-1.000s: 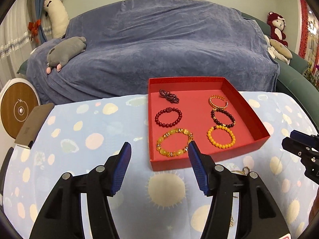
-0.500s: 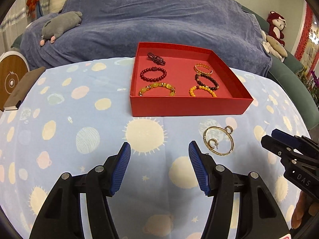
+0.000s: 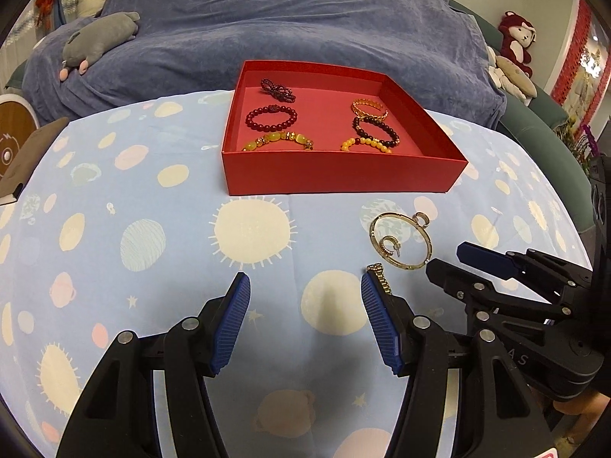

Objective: Organize jewelry
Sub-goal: 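Withdraw both tools and lower the right tool toward the gold bangle, then grasp the gold bangle with the right tool while the left grasps the gold link watch, then carry the bangle and watch into the red box and open both tools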

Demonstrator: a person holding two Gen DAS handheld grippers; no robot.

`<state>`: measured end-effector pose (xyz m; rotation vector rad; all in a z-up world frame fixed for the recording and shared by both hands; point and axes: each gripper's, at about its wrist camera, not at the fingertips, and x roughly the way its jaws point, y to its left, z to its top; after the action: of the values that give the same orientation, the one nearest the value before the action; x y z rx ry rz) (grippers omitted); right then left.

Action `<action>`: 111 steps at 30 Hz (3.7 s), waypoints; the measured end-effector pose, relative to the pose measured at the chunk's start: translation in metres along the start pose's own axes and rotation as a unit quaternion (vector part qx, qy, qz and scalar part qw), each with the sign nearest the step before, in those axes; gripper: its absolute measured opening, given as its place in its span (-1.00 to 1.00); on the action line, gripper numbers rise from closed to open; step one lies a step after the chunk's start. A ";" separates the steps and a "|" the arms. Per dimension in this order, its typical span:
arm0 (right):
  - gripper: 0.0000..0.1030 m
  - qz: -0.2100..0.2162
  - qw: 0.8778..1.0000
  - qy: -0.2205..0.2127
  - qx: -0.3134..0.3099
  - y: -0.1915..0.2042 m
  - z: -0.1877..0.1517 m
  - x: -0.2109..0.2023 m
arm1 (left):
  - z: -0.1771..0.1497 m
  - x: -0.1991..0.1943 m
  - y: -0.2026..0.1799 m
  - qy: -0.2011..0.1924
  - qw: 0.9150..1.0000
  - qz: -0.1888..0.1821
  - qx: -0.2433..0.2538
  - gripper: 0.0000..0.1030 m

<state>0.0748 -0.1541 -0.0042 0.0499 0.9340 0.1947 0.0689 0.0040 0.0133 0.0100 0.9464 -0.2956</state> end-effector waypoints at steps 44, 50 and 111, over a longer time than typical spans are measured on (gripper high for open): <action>0.07 -0.017 0.999 -0.041 -0.006 0.002 0.018 0.000 | -0.012 0.004 0.003 0.021 0.999 -0.021 -0.016 0.12; 0.07 -0.022 0.999 -0.029 0.035 -0.034 0.007 -0.012 | -0.017 0.015 -0.022 0.038 0.998 -0.055 -0.005 0.12; 0.07 0.029 0.994 -0.080 0.070 -0.055 0.190 0.024 | 0.190 0.039 -0.006 -0.058 0.997 -0.056 -0.018 -0.82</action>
<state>0.2494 -0.1952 0.0830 0.2188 0.7855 0.1768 0.2402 -0.0374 0.0940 -0.0933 0.8383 -0.3780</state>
